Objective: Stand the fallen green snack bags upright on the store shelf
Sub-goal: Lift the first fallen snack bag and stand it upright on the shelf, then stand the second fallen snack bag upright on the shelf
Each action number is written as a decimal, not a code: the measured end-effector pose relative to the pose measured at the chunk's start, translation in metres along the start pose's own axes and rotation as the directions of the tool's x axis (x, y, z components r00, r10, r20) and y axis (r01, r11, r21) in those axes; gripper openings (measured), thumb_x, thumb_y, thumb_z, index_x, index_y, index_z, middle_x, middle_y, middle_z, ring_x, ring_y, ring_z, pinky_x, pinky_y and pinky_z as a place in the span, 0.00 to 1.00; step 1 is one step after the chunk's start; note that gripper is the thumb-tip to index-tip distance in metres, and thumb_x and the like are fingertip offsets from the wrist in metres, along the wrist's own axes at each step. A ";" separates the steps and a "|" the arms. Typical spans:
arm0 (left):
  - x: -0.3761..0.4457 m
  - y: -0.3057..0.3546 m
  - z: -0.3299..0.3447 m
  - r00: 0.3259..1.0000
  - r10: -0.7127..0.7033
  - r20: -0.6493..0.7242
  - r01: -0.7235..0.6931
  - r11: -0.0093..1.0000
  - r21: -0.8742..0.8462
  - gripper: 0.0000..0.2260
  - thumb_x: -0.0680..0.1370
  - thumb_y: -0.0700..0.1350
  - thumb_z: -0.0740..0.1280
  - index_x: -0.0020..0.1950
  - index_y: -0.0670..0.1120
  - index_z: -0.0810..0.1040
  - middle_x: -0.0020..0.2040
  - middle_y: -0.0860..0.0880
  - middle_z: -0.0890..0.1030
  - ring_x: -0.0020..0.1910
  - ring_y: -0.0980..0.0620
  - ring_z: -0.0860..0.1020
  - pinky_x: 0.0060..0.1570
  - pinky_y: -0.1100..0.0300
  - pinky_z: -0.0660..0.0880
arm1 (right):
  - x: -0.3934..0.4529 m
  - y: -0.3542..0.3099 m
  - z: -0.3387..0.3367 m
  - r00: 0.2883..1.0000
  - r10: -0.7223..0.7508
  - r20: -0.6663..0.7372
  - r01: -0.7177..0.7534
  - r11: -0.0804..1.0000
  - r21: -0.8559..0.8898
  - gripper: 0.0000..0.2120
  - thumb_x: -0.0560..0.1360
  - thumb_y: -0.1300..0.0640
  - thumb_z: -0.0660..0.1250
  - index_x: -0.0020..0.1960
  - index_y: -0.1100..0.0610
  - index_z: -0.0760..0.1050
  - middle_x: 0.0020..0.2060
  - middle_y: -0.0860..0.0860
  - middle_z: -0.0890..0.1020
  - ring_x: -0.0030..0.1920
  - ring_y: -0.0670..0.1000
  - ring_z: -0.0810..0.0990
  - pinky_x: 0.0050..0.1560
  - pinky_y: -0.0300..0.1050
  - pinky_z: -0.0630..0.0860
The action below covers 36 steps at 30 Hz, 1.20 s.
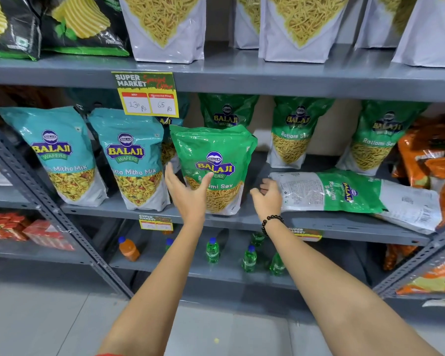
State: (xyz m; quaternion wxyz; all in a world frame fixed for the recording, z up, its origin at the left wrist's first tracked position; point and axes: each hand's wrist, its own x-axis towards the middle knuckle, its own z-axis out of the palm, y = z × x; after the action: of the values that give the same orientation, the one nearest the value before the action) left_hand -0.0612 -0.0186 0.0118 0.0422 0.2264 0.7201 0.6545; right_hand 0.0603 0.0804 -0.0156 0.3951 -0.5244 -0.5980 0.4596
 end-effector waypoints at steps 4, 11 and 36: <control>-0.030 0.029 0.020 0.955 0.295 0.001 -0.295 0.953 0.063 0.40 0.70 0.54 0.72 0.75 0.42 0.56 0.76 0.43 0.59 0.76 0.49 0.56 0.73 0.63 0.52 | 0.002 0.002 -0.026 0.970 0.048 -0.239 -0.034 0.998 0.061 0.15 0.73 0.60 0.63 0.58 0.62 0.70 0.54 0.59 0.78 0.54 0.59 0.77 0.49 0.42 0.67; -0.085 0.053 0.086 0.796 0.526 0.300 -0.544 0.839 -0.026 0.30 0.75 0.50 0.67 0.73 0.39 0.62 0.73 0.45 0.65 0.74 0.50 0.59 0.73 0.63 0.56 | 0.021 0.023 -0.092 0.831 0.344 -0.438 -0.250 0.933 0.258 0.19 0.74 0.56 0.64 0.60 0.66 0.68 0.59 0.64 0.76 0.58 0.63 0.76 0.54 0.51 0.72; -0.095 0.007 0.202 0.920 -0.261 0.294 0.168 0.937 0.307 0.22 0.81 0.55 0.51 0.60 0.39 0.72 0.63 0.35 0.74 0.61 0.36 0.73 0.57 0.48 0.68 | 0.116 -0.013 -0.167 0.996 0.012 0.083 -0.054 0.848 0.526 0.16 0.72 0.72 0.65 0.59 0.67 0.73 0.48 0.54 0.77 0.46 0.51 0.75 0.54 0.47 0.70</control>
State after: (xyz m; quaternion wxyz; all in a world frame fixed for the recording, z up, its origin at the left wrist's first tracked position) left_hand 0.0980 0.1321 -0.0322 0.2021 0.2554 0.8073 0.4922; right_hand 0.1999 0.2176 0.0405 0.4926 -0.3879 -0.4543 0.6328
